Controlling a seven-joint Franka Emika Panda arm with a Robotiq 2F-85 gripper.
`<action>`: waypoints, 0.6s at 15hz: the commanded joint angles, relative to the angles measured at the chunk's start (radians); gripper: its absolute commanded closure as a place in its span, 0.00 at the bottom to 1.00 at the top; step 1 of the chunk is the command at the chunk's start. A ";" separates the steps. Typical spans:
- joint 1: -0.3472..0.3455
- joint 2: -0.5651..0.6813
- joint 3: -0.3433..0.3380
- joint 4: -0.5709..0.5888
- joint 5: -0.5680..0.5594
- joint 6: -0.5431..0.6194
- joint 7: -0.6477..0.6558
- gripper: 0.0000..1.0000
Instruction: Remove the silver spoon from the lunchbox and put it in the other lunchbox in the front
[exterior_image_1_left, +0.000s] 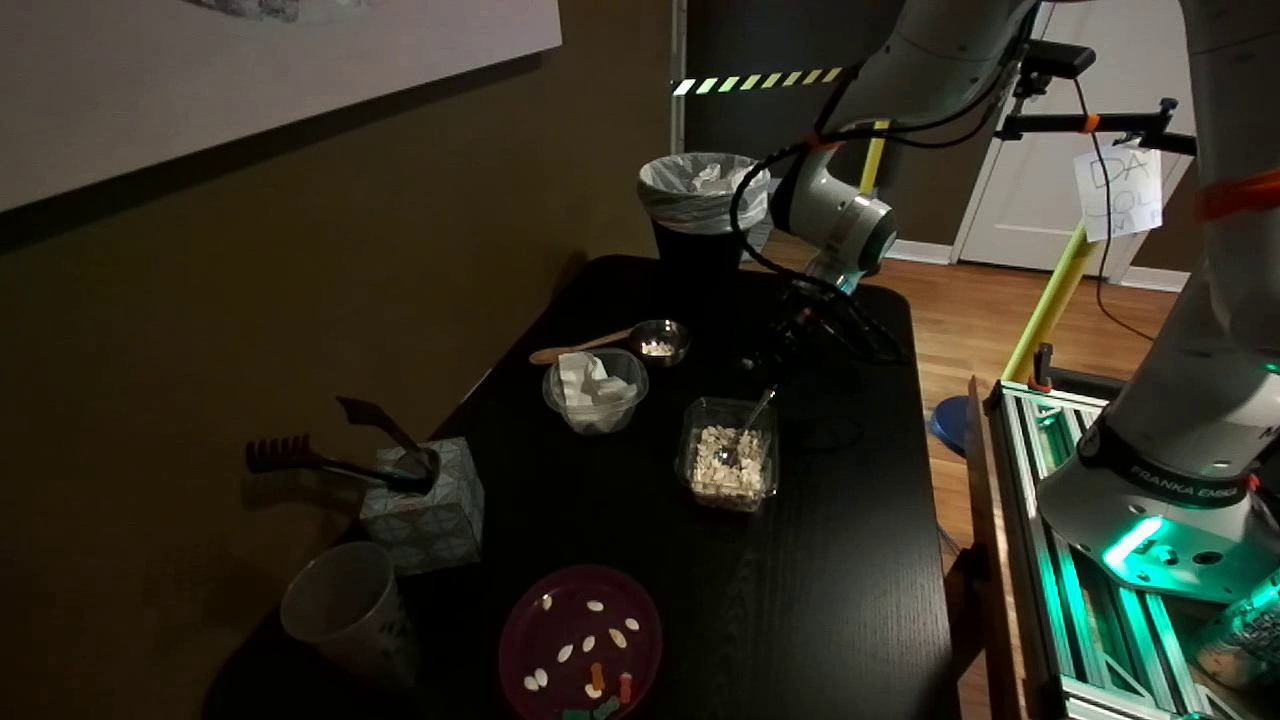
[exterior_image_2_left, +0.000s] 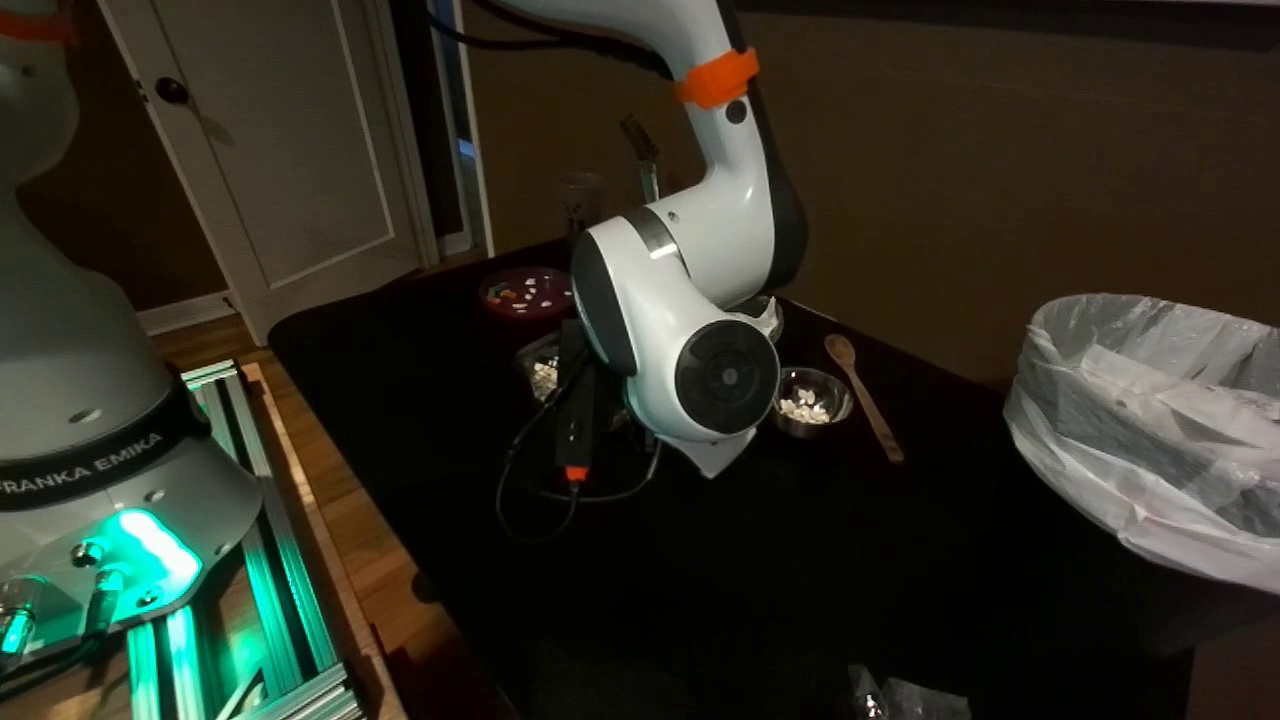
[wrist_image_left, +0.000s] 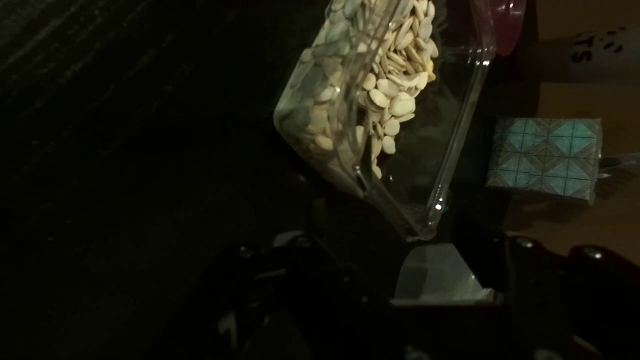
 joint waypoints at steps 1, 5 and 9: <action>0.015 0.011 -0.004 0.000 -0.006 0.045 -0.016 0.33; 0.014 0.010 -0.005 -0.004 -0.049 0.044 -0.033 0.32; 0.006 0.005 -0.006 -0.013 -0.130 0.027 -0.045 0.31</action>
